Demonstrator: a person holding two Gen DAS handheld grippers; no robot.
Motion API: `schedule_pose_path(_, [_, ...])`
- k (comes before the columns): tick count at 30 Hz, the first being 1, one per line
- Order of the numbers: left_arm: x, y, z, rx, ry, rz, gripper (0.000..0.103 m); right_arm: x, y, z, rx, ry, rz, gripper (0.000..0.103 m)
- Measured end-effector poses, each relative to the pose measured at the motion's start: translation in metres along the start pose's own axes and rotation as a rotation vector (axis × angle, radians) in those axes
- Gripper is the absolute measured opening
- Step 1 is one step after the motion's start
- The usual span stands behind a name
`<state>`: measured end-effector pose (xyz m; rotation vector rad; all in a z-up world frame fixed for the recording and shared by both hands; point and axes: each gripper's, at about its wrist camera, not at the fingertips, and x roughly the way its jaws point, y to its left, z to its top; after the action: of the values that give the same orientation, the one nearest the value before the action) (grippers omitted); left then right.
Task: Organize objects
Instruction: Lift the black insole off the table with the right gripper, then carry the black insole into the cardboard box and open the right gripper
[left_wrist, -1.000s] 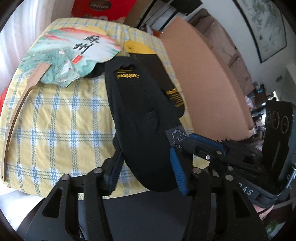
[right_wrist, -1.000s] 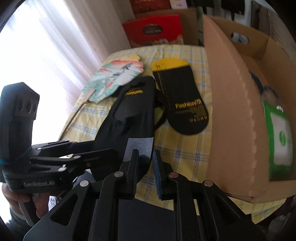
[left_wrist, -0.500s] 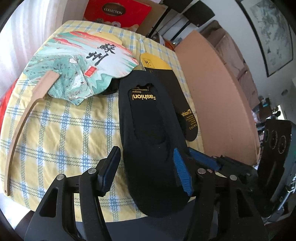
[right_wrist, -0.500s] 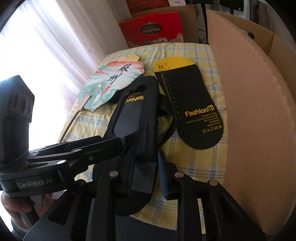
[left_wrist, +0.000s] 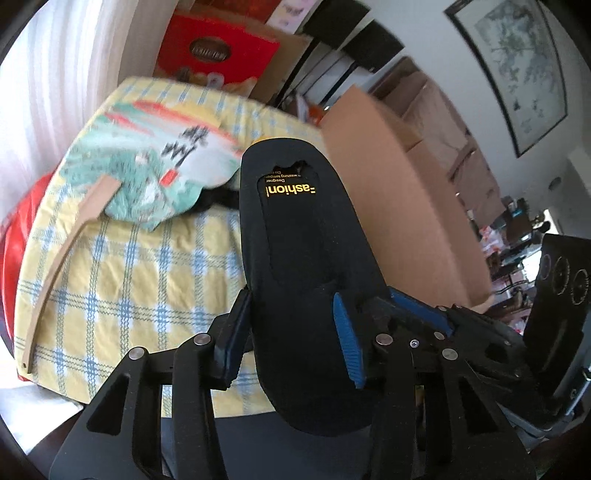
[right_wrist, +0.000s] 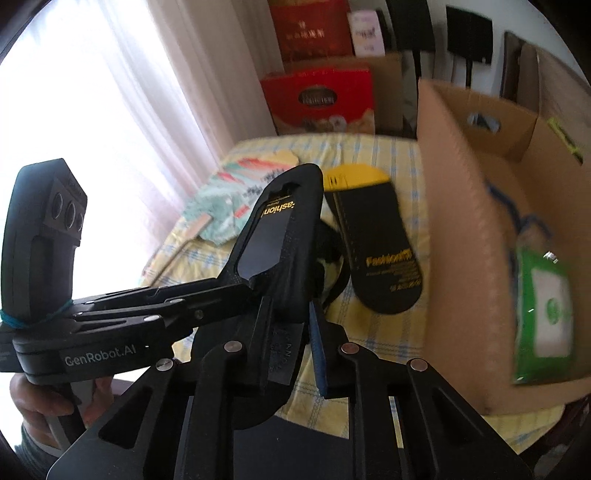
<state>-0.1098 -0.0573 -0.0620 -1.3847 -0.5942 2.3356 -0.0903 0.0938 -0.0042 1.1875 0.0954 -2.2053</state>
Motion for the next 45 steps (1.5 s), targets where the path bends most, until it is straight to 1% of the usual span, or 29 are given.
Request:
schedule_pose_path(4, [-0.019, -0.024, 0.008, 0.042, -0.037, -0.027, 0.041, -0.026, -0.007, 0.008, 0.013, -0.04, 0.0, 0.018])
schedule_pose_path(8, [-0.025, -0.056, 0.021, 0.099, -0.054, -0.045, 0.041, -0.049, -0.024, 0.015, 0.035, -0.072, -0.01, 0.018])
schedule_pose_path(14, [-0.016, -0.103, 0.032, 0.16, -0.05, -0.071, 0.041, -0.079, -0.054, 0.024, 0.072, -0.111, -0.05, 0.018])
schedule_pose_path(22, [0.001, -0.15, 0.038, 0.216, -0.029, -0.095, 0.041, -0.111, -0.09, 0.028, 0.109, -0.156, -0.103, 0.018])
schedule_pose_path(28, [0.013, -0.18, 0.04, 0.248, -0.017, -0.095, 0.041, -0.124, -0.111, 0.027, 0.131, -0.171, -0.128, 0.018])
schedule_pose_path(35, [0.03, -0.202, 0.042, 0.273, -0.005, -0.1, 0.041, -0.13, -0.137, 0.024, 0.166, -0.182, -0.138, 0.018])
schedule_pose_path(45, [0.067, -0.231, 0.045, 0.301, 0.031, -0.08, 0.041, -0.13, -0.174, 0.019, 0.21, -0.19, -0.159, 0.018])
